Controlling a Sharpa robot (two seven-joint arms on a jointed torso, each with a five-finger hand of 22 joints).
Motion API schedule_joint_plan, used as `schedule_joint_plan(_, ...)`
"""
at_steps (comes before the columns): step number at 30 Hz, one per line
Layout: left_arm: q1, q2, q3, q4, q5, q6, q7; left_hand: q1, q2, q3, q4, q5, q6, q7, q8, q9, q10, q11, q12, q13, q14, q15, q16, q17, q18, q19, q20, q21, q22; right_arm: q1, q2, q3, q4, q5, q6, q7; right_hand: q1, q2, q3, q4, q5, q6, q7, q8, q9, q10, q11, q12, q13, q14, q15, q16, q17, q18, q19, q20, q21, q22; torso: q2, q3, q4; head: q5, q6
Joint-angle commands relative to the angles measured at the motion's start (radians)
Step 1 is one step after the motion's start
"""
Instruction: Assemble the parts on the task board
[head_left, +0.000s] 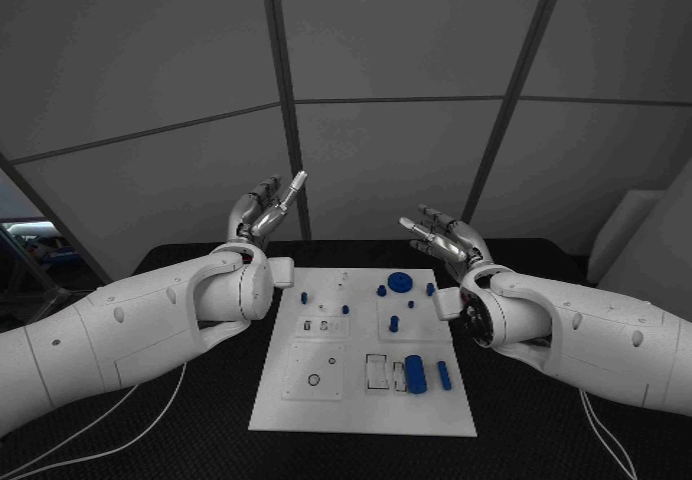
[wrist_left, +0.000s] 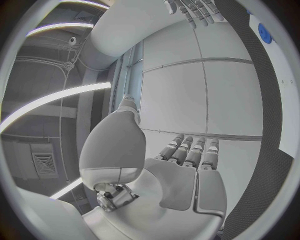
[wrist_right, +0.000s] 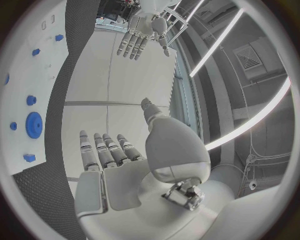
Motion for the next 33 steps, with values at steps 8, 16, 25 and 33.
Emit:
schedule_joint_plan(8, 0.0, -0.058, 0.0, 0.029, 0.003, 0.101, 0.035, 0.127, 0.088, 0.074, 0.009, -0.013, 0.202, 0.128, 0.041, 0.021, 0.205, 0.1, 0.035, 0.019, 0.241, 0.038, 0.057, 0.026, -0.008, 0.118, 0.02, 0.055, 0.029, 0.01, -0.014, 0.004, -0.056, -0.487, 0.049, -0.052, 0.215, 0.003, 0.046, -0.123, 0.021, 0.618, 0.094, 0.105, 0.047, 0.658, -0.029, 0.11, 0.028, 0.633, -0.04, 0.117, 0.032, 0.12, 0.41, 0.005, 0.152, 0.059, 0.013, -0.0003, -0.0092, 0.004, -0.011)
schedule_joint_plan(16, 0.001, -0.079, 0.0, 0.049, -0.023, 0.141, 0.017, 0.236, 0.164, 0.121, -0.037, -0.022, 0.598, 0.117, 0.108, 0.048, 0.676, 0.069, 0.112, 0.044, 0.68, -0.02, 0.155, 0.05, 0.046, 0.577, 0.013, 0.244, 0.111, 0.021, -0.016, 0.004, -0.083, -0.74, 0.07, -0.115, 0.197, -0.03, 0.119, -0.162, 0.04, 0.727, 0.062, 0.08, 0.035, 0.785, -0.066, 0.068, 0.027, 0.818, -0.094, 0.127, 0.041, 0.123, 0.537, -0.048, 0.215, 0.071, 0.034, -0.0017, 0.0031, -0.01, -0.014)
schedule_joint_plan(25, 0.001, -0.127, 0.0, 0.106, -0.092, 0.222, -0.014, 0.29, 0.209, 0.149, -0.122, -0.024, 0.753, 0.08, 0.098, 0.037, 0.846, 0.022, 0.116, 0.041, 0.894, -0.077, 0.159, 0.054, 0.056, 0.781, -0.032, 0.293, 0.112, 0.076, -0.008, 0.005, -0.12, -1.042, 0.189, -0.265, 0.169, -0.073, 0.171, -0.177, 0.056, 0.78, 0.035, 0.062, 0.037, 0.876, -0.104, 0.048, 0.032, 0.993, -0.152, 0.164, 0.076, 0.124, 0.659, -0.104, 0.299, 0.102, 0.073, -0.0026, 0.0179, -0.024, -0.004)
schedule_joint_plan(33, 0.001, -0.168, 0.0, 0.18, -0.137, 0.248, -0.033, 0.298, 0.208, 0.159, -0.15, -0.03, 0.8, 0.059, 0.074, 0.037, 0.924, -0.002, 0.11, 0.042, 0.961, -0.097, 0.14, 0.062, 0.056, 0.835, -0.051, 0.286, 0.099, 0.115, 0.005, 0.005, -0.131, -1.271, 0.255, -0.38, 0.148, -0.118, 0.165, -0.168, 0.088, 0.811, 0.022, 0.051, 0.035, 0.903, -0.128, 0.03, 0.031, 1.174, -0.195, 0.3, 0.173, 0.119, 0.79, -0.173, 0.446, 0.177, 0.115, -0.009, 0.0359, -0.034, 0.005)
